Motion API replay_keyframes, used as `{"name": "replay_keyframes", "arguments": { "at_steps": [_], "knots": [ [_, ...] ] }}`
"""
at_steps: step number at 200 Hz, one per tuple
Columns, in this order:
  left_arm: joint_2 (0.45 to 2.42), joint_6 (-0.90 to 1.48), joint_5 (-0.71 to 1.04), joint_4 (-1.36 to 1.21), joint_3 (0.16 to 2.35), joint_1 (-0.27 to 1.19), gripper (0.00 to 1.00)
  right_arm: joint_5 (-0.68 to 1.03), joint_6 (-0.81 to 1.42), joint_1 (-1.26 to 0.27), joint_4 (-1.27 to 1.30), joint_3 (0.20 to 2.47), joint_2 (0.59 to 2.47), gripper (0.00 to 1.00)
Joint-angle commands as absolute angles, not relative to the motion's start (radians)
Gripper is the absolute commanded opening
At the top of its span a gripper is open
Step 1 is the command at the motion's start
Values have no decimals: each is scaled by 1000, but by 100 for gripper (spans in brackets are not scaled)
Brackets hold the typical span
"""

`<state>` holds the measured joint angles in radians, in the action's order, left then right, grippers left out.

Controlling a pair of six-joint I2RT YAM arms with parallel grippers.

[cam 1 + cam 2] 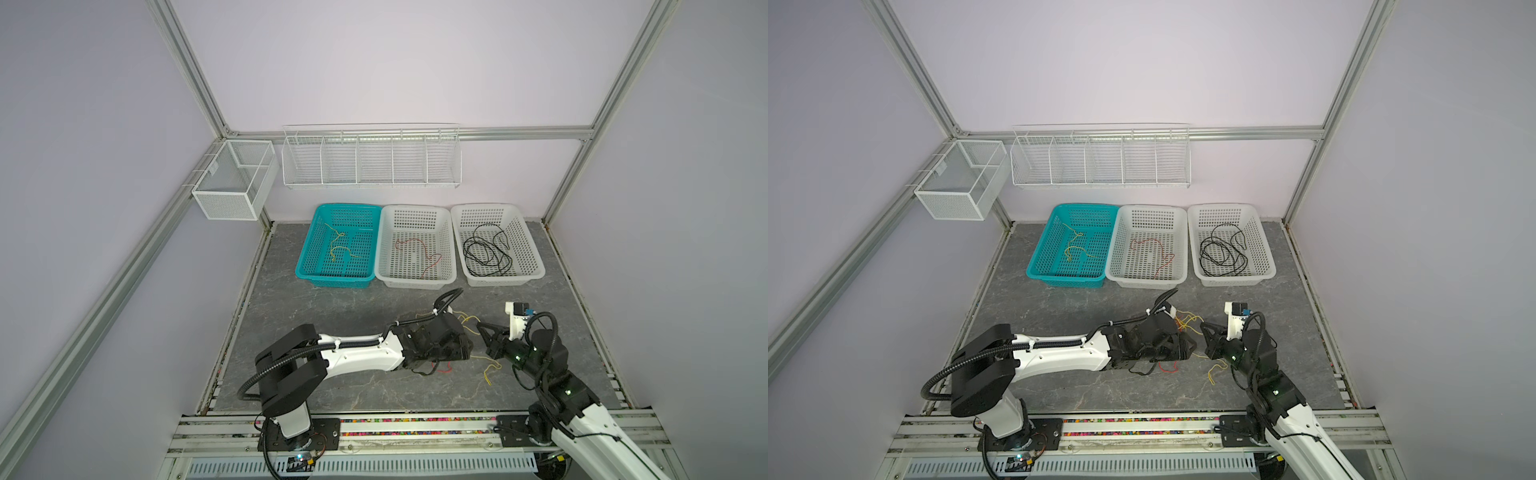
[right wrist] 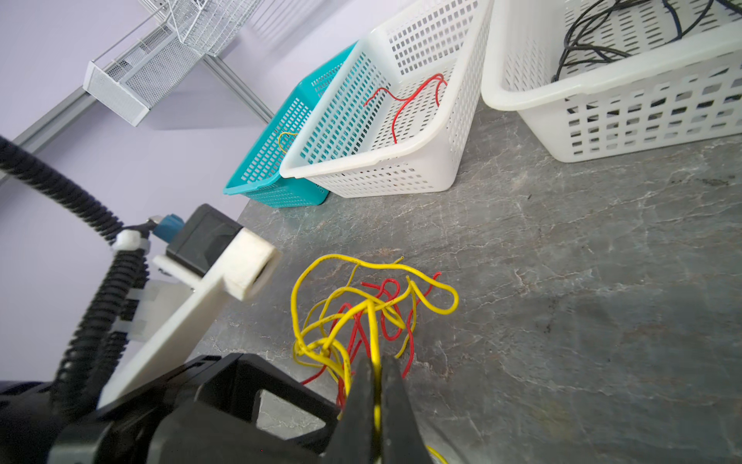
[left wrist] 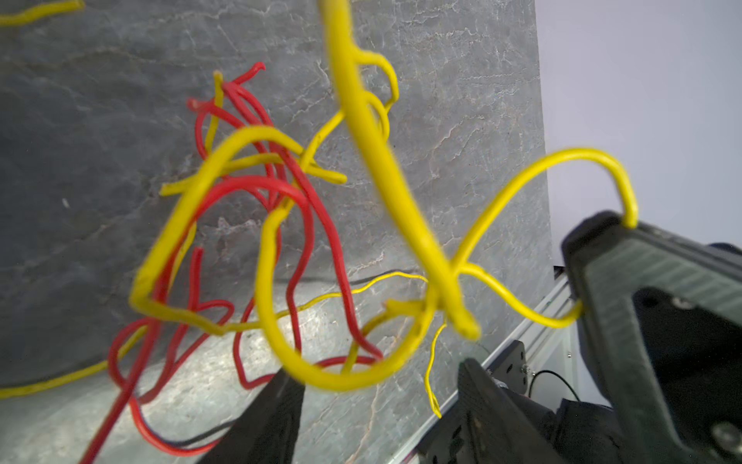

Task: Untangle the cables

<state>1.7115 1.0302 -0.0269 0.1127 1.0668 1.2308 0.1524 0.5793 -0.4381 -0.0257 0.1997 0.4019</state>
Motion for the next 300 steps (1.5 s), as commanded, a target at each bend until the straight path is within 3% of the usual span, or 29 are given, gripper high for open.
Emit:
{"name": "replay_keyframes", "arguments": {
  "at_steps": [1, 120, 176, 216, 300],
  "knots": [
    [1717, 974, -99, 195, 1107, 1234, 59, 169, 592, -436, -17, 187, 381, 6],
    [1714, 892, -140, 298, 1149, 1233, 15, 187, 601, -438, -20, 189, 367, 6],
    [1657, 867, -160, 328, 1146, 1232, 0, 167, 601, -437, -30, 192, 383, 6],
    [1598, 849, -131, 329, 1125, 1232, 0, 99, 603, -437, -75, 202, 404, 6],
    [1369, 766, 95, 468, 1102, 1205, 0, -127, 621, -436, -217, 245, 517, 6]
  ]
}}
